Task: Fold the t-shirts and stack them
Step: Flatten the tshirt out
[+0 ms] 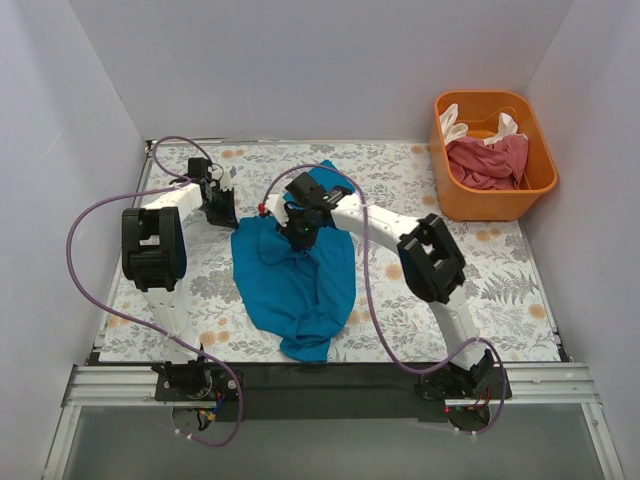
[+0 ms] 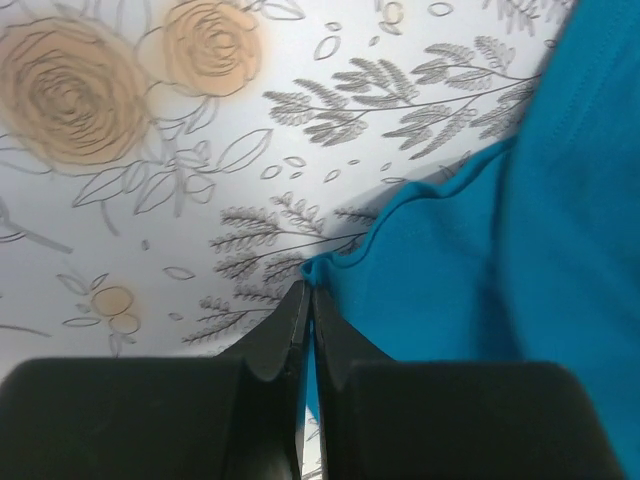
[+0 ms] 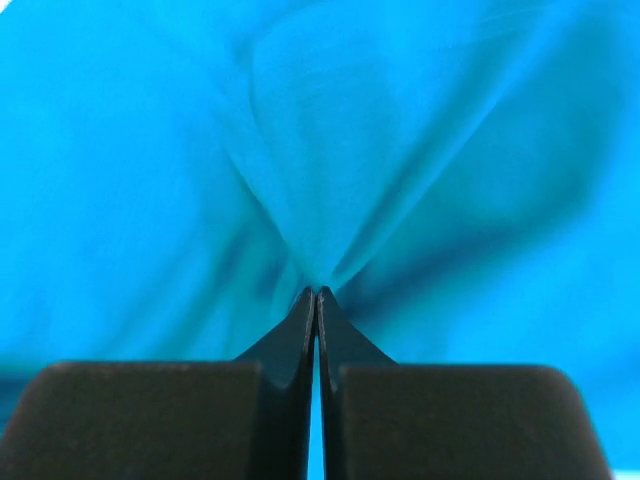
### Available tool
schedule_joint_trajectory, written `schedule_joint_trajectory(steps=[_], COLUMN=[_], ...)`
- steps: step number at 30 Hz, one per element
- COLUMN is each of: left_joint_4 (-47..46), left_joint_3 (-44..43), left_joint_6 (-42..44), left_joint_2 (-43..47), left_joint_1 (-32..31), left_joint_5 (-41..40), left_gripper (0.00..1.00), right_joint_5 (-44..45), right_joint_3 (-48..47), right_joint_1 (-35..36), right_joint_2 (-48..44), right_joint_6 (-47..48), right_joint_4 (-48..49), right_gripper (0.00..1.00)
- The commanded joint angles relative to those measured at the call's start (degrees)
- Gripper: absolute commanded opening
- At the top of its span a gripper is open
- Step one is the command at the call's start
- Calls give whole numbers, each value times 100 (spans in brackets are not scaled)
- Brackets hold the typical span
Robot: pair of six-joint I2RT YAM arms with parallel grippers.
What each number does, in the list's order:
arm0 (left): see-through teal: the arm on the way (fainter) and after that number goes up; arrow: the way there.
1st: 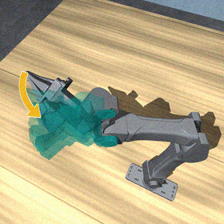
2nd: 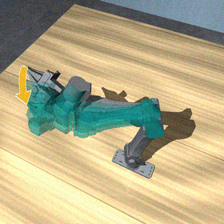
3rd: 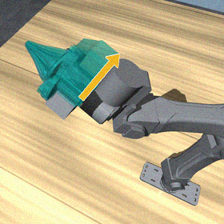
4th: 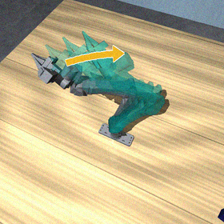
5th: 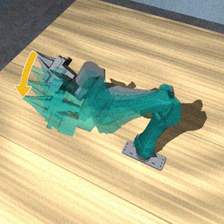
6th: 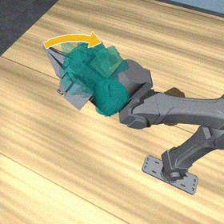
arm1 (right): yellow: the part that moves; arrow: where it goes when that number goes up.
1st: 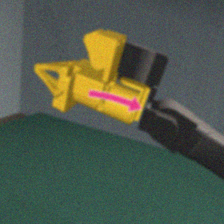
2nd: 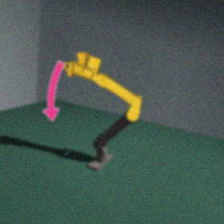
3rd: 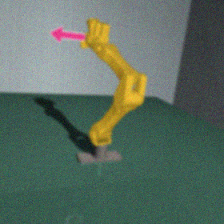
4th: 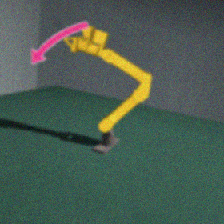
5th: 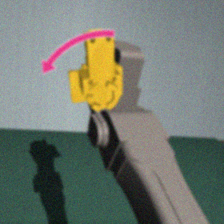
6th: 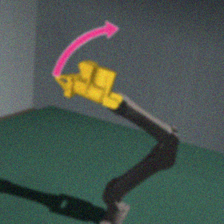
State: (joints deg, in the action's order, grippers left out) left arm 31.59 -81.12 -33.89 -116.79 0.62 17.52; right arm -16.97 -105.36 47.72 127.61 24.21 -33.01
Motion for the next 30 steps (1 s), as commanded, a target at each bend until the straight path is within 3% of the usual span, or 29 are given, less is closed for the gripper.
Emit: schedule_joint_trajectory(steps=[1, 5, 11, 14, 17, 23, 26, 27, 28, 30], left_joint_4=[356, 505, 558, 576, 646, 900, 1374, 1541, 1586, 1500], left_joint_3=[71, -44, -97, -421, -1000, -2597, -3310, -3374, -3392, -3210], left_joint_6=[189, 418, 971, 1086, 1086, 823, 752, 752, 743, 717], left_joint_2=[-116, -90, -45, -177, -475, -1361, -1723, -1724, -1681, -1418], left_joint_1=[280, 579, 1140, 1396, 1476, 1484, 1467, 1467, 1467, 1467], left_joint_5=[-196, -249, -477, -547, -591, -680, -286, -110, 31, 103], left_gripper=[0, 0, 0, 0, 0, 0, 2, 10, 23, 35], right_joint_5=[-122, 534, 1739, 1961, 1209, 502, 293, 126, -59, -569], right_joint_3=[558, 2157, 4581, 5190, 5219, 5149, 4580, 3829, 3421, 2464], right_joint_1=[-342, -825, -1677, -1793, -1767, -1696, -1897, -2038, -2335, -2592], right_joint_2=[-1482, -2808, -4093, -4401, -4412, -3999, -3701, -3587, -3246, -2832], right_joint_6=[58, 330, 873, 1129, 1481, 2500, 2738, 2739, 2652, 2450], right_joint_4=[-99, -336, -960, -1365, -1935, -3078, -3220, -3229, -3255, -3316], right_gripper=[1, 1, 1, 1, 1, 1, 42, 62, 64, 66])
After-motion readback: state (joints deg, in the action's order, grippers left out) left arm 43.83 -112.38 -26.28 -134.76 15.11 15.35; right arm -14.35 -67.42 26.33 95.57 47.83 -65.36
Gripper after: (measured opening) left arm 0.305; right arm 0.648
